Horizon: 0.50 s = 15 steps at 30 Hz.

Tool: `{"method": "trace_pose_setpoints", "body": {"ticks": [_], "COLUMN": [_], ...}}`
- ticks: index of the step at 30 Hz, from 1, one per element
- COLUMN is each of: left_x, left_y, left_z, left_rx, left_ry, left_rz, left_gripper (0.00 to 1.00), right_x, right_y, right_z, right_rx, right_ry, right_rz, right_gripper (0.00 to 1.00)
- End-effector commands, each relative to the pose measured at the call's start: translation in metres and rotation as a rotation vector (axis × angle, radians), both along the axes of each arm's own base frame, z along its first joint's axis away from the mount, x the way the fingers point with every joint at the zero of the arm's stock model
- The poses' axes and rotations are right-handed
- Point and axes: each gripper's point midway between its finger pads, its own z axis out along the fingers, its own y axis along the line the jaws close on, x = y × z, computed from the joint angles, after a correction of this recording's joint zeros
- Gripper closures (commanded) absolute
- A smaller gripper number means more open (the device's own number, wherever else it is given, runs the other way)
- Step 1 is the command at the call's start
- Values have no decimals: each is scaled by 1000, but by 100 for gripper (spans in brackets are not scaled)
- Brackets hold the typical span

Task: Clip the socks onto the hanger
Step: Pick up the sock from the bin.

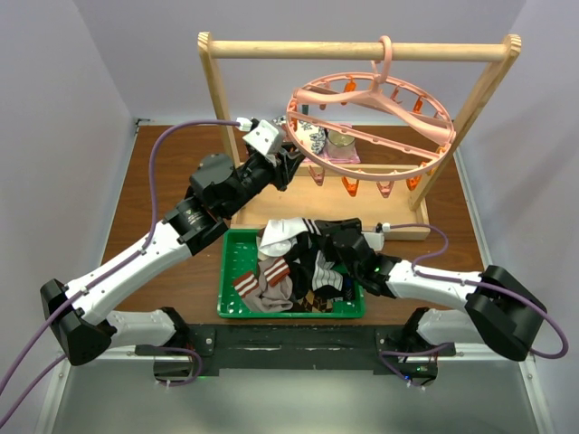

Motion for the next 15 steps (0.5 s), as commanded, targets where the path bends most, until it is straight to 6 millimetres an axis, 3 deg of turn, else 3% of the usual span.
{"method": "trace_pose_setpoints", "body": {"ticks": [1, 8, 15], "left_x": [-4, -6, -6], "left_y": [4, 5, 4], "left_z": [21, 24, 24], "left_rx": [-62, -66, -69], "left_ry": [-25, -25, -22], "left_rz": [-8, -12, -16], "left_gripper": [100, 100, 100], "right_x": [7, 11, 18], "right_y": [-16, -17, -12], "right_z": [0, 1, 0], "right_rx": [-31, -40, -32], "right_ry": [-3, -18, -18], "right_rz": [-83, -88, -86], "right_gripper": [45, 61, 63]}}
